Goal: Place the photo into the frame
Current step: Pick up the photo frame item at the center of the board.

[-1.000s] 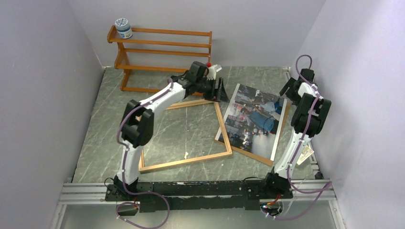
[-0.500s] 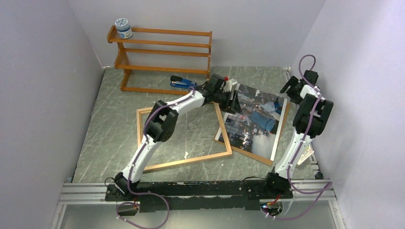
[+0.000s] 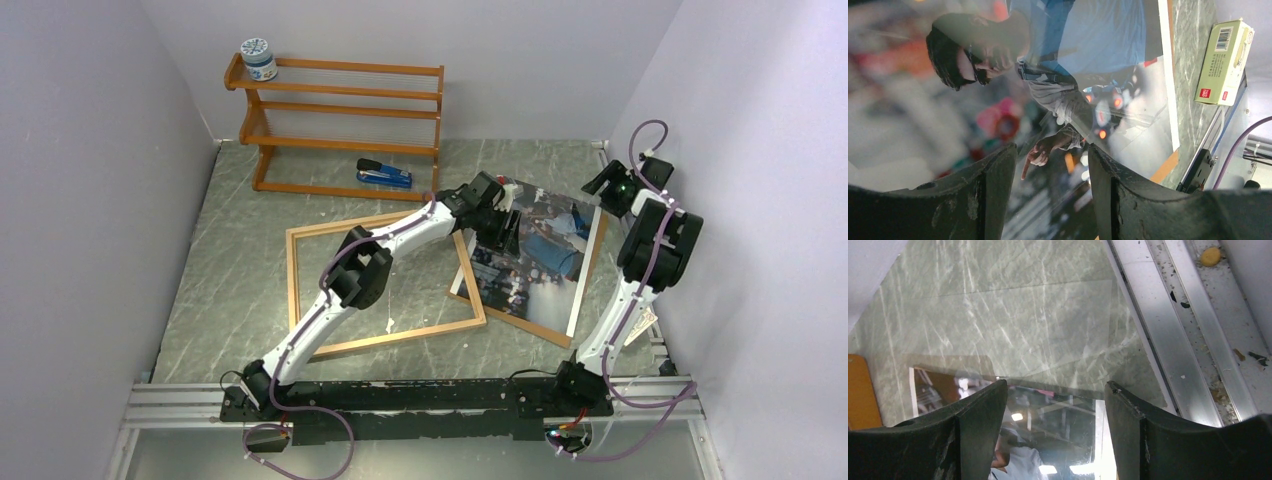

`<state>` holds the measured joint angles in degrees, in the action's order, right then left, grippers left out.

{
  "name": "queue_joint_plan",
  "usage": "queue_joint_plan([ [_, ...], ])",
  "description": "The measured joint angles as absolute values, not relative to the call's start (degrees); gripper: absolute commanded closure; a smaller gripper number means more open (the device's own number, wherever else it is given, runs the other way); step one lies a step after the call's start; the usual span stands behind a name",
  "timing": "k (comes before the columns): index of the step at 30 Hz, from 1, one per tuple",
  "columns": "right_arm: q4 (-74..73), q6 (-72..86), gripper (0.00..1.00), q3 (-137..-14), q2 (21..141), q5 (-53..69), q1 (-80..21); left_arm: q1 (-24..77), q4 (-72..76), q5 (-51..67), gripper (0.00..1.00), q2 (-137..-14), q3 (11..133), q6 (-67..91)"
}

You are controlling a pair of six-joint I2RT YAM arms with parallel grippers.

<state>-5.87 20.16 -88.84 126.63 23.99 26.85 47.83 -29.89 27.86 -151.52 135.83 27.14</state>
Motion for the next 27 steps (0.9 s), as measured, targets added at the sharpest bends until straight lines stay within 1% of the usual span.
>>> queue_joint_plan([
  [7,-1.17,20.21,0.25,-85.34,125.97,31.51,28.05,47.81,-35.51,27.77,0.41,-154.76,142.45,26.70],
  [15,3.92,23.57,0.25,-81.43,125.32,39.66,28.71,47.68,-37.19,27.97,0.42,-155.15,143.37,26.92],
  [21,4.89,25.41,0.20,-80.36,124.73,41.69,28.84,47.59,-37.41,28.03,0.41,-155.20,143.39,27.27],
  [25,4.82,25.82,0.20,-80.25,124.64,41.58,28.84,47.59,-37.63,28.01,0.40,-155.26,143.68,27.31],
  [27,5.04,26.22,0.23,-79.83,124.44,41.71,28.82,47.57,-37.85,27.99,0.40,-155.35,143.90,27.29],
])
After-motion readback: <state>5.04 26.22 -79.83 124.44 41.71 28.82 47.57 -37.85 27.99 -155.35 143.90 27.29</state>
